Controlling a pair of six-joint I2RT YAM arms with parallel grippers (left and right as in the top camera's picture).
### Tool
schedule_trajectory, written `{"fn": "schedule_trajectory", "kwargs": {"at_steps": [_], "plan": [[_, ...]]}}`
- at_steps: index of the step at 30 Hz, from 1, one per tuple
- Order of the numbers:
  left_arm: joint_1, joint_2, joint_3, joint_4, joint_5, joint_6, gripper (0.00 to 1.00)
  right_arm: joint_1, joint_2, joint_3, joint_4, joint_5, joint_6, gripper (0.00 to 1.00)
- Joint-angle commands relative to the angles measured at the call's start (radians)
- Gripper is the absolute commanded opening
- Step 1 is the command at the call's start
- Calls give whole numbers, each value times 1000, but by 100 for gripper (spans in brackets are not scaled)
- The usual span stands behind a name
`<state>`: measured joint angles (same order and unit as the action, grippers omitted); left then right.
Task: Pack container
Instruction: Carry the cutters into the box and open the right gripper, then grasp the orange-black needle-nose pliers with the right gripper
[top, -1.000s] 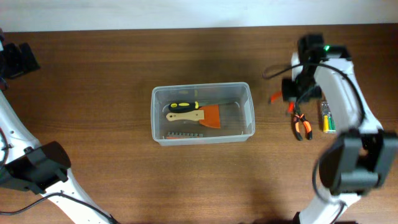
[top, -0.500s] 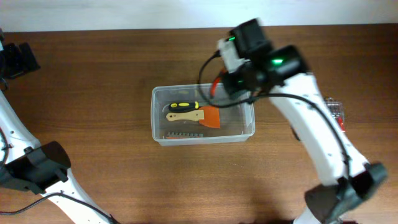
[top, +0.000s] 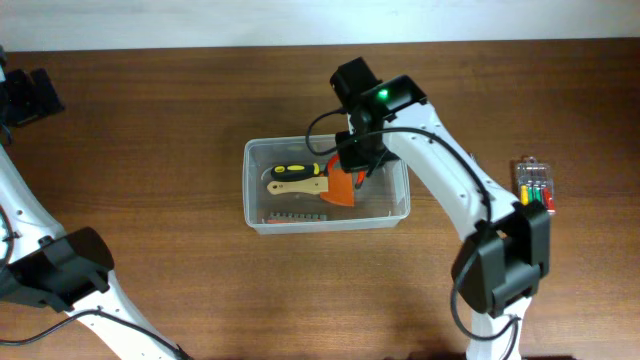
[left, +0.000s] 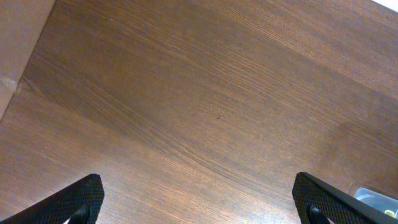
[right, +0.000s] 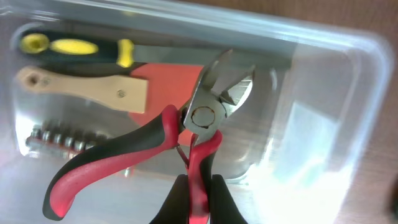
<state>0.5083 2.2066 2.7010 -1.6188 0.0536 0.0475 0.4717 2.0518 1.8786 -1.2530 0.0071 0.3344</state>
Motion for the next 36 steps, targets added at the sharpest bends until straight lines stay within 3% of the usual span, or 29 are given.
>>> {"fn": "schedule_trajectory", "kwargs": {"at_steps": [1,11,15,18,22,26,29,36], "plan": [[5,-10,-3,2,10,-10,99,-7,38,-24,-4,-2,246,4],[5,-10,-3,2,11,-10,99,-3,83,-40,-7,-18,456,4],[5,-10,-3,2,11,-10,99,-6,84,-48,3,-17,468,4],[5,-10,-3,2,11,-10,99,-16,83,-48,-4,-17,431,22],[5,-10,-3,2,11,-10,99,-23,49,-43,-8,16,349,37],[5,-10,-3,2,11,-10,99,-25,-48,-26,-36,174,315,50],[5,-10,-3,2,11,-10,99,-47,-157,-20,-61,340,306,79],[5,-10,-3,2,11,-10,99,-248,-377,-20,-69,416,45,97]]}}
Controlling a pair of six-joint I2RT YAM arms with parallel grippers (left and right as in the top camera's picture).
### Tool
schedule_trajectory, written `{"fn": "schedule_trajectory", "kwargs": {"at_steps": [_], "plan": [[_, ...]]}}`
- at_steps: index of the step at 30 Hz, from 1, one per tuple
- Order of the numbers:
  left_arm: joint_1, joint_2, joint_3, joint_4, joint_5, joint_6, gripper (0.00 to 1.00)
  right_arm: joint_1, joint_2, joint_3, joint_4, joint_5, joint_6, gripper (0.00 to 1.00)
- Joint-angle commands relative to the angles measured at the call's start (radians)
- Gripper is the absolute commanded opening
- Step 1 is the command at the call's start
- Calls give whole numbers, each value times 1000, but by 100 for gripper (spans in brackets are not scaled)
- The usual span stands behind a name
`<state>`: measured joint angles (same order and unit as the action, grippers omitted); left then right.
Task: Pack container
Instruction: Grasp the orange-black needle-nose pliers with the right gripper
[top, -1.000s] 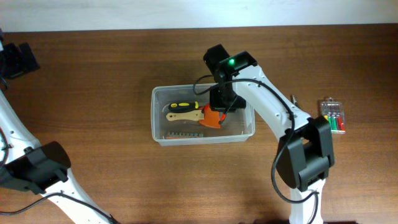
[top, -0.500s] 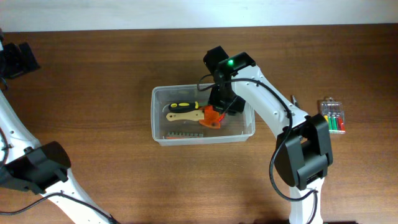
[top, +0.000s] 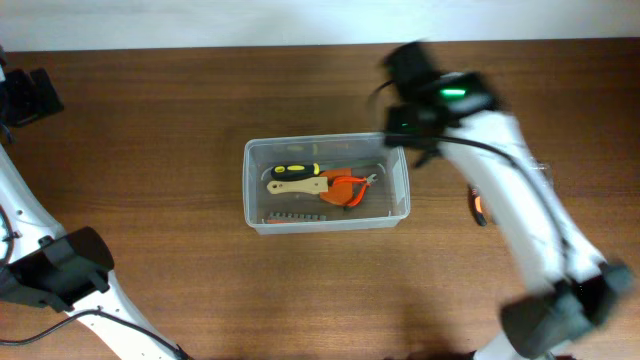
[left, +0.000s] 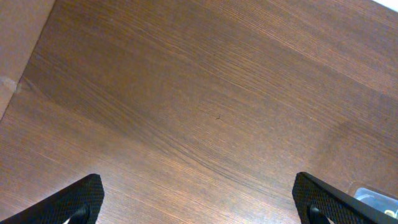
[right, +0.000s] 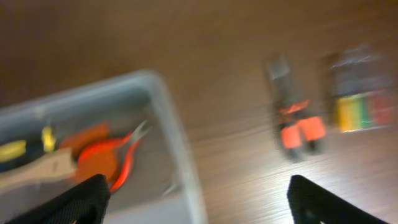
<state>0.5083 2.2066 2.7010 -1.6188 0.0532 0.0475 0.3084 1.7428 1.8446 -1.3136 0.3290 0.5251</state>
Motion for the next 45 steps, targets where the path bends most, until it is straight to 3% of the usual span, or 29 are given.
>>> {"fn": "schedule_trajectory", "kwargs": {"at_steps": [1,5,8,12,18,21,24,41,43,45], "plan": [[5,-10,-3,2,11,-10,99,-136,-89,13,-15,93,-188,99],[5,-10,-3,2,11,-10,99,-322,-106,11,-34,8,-338,99],[5,-10,-3,2,11,-10,99,-462,-77,-2,-34,-141,-365,99],[5,-10,-3,2,11,-10,99,-546,-1,-9,-57,-385,-486,96],[5,-10,-3,2,11,-10,99,-544,158,-19,-80,-396,-492,86],[5,-10,-3,2,11,-10,99,-544,247,-39,-97,-397,-492,72],[5,-10,-3,2,11,-10,99,-541,317,-84,-108,-397,-497,66],[5,-10,-3,2,11,-10,99,-505,340,-475,237,-396,-522,66],[5,-10,-3,2,11,-10,99,-505,340,-502,276,-397,-522,64],[5,-10,-3,2,11,-10,99,-505,340,-525,303,-397,-522,52]]}}
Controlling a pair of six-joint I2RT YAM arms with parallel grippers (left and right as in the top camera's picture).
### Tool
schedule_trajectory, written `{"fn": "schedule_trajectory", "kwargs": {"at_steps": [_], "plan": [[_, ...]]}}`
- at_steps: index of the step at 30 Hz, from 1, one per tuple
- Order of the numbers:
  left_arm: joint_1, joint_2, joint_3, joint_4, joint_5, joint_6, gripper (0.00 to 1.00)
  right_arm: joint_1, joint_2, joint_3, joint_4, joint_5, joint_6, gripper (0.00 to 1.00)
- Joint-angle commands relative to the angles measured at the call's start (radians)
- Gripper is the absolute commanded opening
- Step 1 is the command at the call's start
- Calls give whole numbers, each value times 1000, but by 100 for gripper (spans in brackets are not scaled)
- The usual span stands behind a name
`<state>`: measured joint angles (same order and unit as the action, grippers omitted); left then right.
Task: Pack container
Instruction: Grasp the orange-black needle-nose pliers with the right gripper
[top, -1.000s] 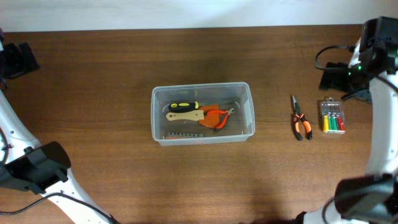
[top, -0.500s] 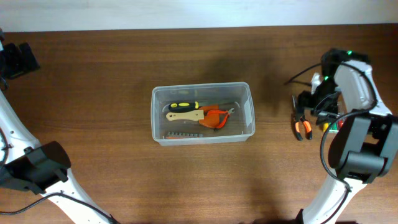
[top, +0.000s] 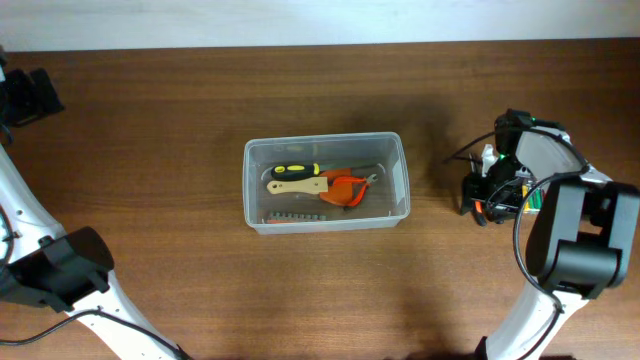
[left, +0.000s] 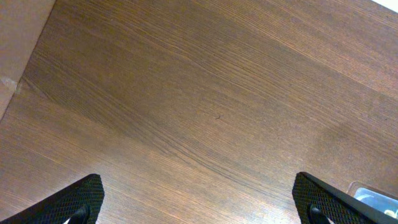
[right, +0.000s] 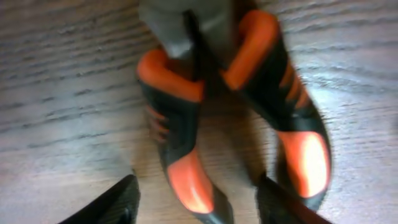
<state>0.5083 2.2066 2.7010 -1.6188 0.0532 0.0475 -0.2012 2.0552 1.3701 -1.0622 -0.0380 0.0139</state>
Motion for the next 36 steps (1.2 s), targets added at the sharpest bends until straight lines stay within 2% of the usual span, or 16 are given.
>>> {"fn": "schedule_trajectory", "kwargs": {"at_steps": [1,14,23,25,29,36], "plan": [[5,-10,-3,2,11,-10,99,5,27,-58,61,-30,-10,47],[5,-10,-3,2,11,-10,99,5,27,-64,171,-26,-29,46],[5,-10,-3,2,11,-10,99,5,27,-65,161,-26,-36,17],[5,-10,-3,2,11,-10,99,5,27,-65,149,-26,-37,15],[5,-10,-3,2,11,-10,99,5,27,-60,114,-34,-32,5],[5,-10,-3,2,11,-10,99,6,-28,87,-48,-69,29,4]]}}
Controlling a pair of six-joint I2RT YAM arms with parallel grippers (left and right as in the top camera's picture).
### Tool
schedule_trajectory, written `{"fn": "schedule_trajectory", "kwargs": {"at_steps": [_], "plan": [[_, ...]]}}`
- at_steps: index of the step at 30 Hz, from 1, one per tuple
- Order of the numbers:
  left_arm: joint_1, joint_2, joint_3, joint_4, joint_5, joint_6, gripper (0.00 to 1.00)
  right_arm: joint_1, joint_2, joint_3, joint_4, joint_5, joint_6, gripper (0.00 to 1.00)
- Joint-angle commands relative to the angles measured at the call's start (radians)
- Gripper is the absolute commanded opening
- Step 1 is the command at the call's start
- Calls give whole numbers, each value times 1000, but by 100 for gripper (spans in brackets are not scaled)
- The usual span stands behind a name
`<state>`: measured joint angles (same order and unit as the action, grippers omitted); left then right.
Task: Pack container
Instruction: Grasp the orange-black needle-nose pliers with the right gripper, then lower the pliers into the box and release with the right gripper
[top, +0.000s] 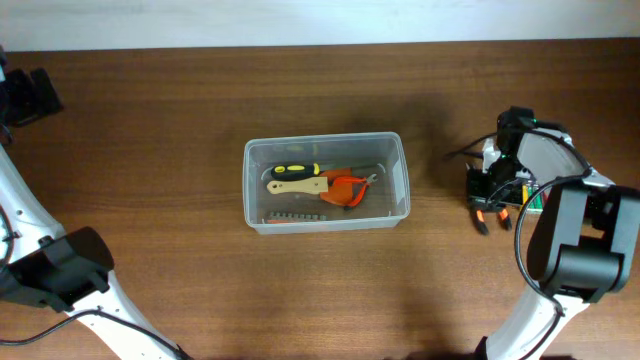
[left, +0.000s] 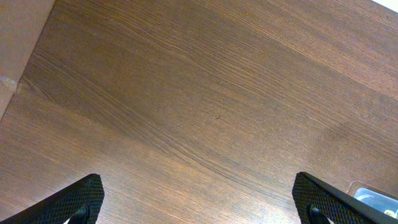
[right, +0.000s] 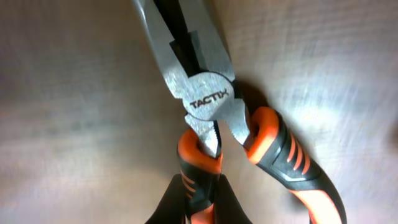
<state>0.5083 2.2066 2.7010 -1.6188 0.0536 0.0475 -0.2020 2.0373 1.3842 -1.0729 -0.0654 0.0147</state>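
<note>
A clear plastic container (top: 402, 178) stands mid-table holding a yellow-and-black handled tool (top: 293, 170), a wooden-handled scraper (top: 297, 185), red-handled cutters (top: 350, 190) and a strip of bits (top: 295, 215). To its right, orange-and-black pliers (right: 205, 102) marked TACTIX lie over the table. My right gripper (right: 200, 194) is shut on their left handle; the other handle (right: 292, 168) sticks out free. In the overhead view this right gripper (top: 490, 192) sits over the pliers (top: 488, 216). My left gripper (left: 199, 199) stands open above bare wood at the far left.
A pack of coloured tools (top: 537, 205) lies just right of the pliers, mostly hidden under my right arm. The table's back edge runs along the top of the overhead view. The left arm (top: 25, 95) stays at the far left corner.
My right gripper was open with its fingers either side of the pliers' left handle; now it is shut on that handle, and the camera sees the pliers' head. The left arm has not moved.
My right gripper held the red-handled cutters over the container. Then the cutters lay inside and the gripper, open, was to the container's right. Then it stood open over the orange pliers, and now it grips one handle.
</note>
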Motion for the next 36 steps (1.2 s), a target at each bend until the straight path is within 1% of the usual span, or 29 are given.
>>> {"fn": "schedule_trajectory", "kwargs": {"at_steps": [1,5,9,12,14,17,22,26,28,30,36], "plan": [[5,-10,-3,2,11,-10,99,9,-31,109,-67,-55,28,4],[5,-10,-3,2,11,-10,99,48,-130,274,-185,-70,27,4],[5,-10,-3,2,11,-10,99,138,-220,415,-266,-70,26,4],[5,-10,-3,2,11,-10,99,251,-275,479,-285,-70,11,4],[5,-10,-3,2,11,-10,99,340,-301,490,-277,-70,-20,4],[5,-10,-3,2,11,-10,99,493,-309,489,-254,-70,-139,4],[5,-10,-3,2,11,-10,99,711,-255,471,-177,-70,-410,4],[5,-10,-3,2,11,-10,99,824,-175,465,-97,-70,-600,4],[5,-10,-3,2,10,-10,99,858,-126,465,-61,-70,-668,4],[5,-10,-3,2,11,-10,99,883,-63,465,-26,-70,-713,4],[5,-10,-3,2,11,-10,99,897,89,465,-20,-70,-714,4]]}}
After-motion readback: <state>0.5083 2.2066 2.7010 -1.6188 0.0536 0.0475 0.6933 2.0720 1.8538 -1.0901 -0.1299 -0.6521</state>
